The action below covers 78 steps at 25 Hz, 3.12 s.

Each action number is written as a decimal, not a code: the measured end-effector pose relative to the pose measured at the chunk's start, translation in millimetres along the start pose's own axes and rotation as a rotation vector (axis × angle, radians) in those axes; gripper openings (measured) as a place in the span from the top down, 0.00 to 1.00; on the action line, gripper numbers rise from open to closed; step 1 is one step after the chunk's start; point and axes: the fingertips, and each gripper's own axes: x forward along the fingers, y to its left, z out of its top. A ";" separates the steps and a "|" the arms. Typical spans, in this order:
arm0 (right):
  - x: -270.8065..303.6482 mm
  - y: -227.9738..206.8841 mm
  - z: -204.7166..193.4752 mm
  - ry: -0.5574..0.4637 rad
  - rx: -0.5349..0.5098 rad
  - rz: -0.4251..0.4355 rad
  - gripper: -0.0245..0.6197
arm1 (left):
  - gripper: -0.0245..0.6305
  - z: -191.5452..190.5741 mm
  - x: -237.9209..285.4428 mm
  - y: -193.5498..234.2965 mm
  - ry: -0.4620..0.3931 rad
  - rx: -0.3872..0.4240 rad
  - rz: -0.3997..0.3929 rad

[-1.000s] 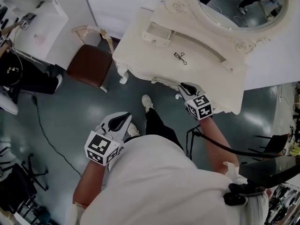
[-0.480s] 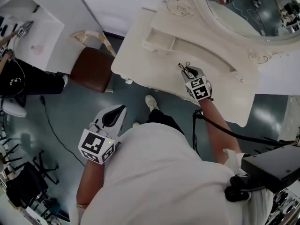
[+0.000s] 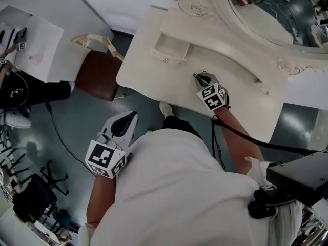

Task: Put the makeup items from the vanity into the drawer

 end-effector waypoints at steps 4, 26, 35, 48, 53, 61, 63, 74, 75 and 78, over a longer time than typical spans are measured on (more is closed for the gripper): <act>-5.0 -4.8 1.9 -0.018 0.005 0.022 0.93 | 0.96 8.4 15.7 1.8 -0.005 -0.002 0.002; -25.8 -14.8 163.8 -0.225 -0.123 0.230 0.94 | 0.96 38.9 19.7 29.0 -0.061 0.010 0.074; 34.4 -16.6 195.7 -0.183 -0.148 0.272 0.94 | 0.96 34.9 0.9 58.6 -0.068 -0.041 0.158; 85.8 -9.6 188.5 -0.089 -0.143 0.306 0.94 | 0.96 28.5 -10.8 78.1 -0.060 -0.100 0.211; 96.4 -8.1 184.0 -0.051 -0.167 0.298 0.94 | 0.96 26.2 -13.5 78.5 -0.058 -0.114 0.234; 104.3 -4.5 181.0 0.031 -0.252 0.283 0.94 | 0.96 23.2 -13.1 74.6 -0.052 -0.122 0.246; 106.4 -3.5 179.7 0.053 -0.263 0.284 0.94 | 0.96 22.2 -12.8 73.9 -0.051 -0.127 0.244; 111.7 0.3 172.7 0.121 -0.305 0.289 0.94 | 0.96 16.9 -13.9 71.7 -0.055 -0.142 0.244; 111.7 0.5 172.7 0.123 -0.306 0.289 0.94 | 0.96 16.6 -14.6 71.6 -0.055 -0.143 0.244; 111.9 0.6 172.2 0.124 -0.306 0.288 0.93 | 0.96 15.4 -16.7 71.9 -0.055 -0.144 0.246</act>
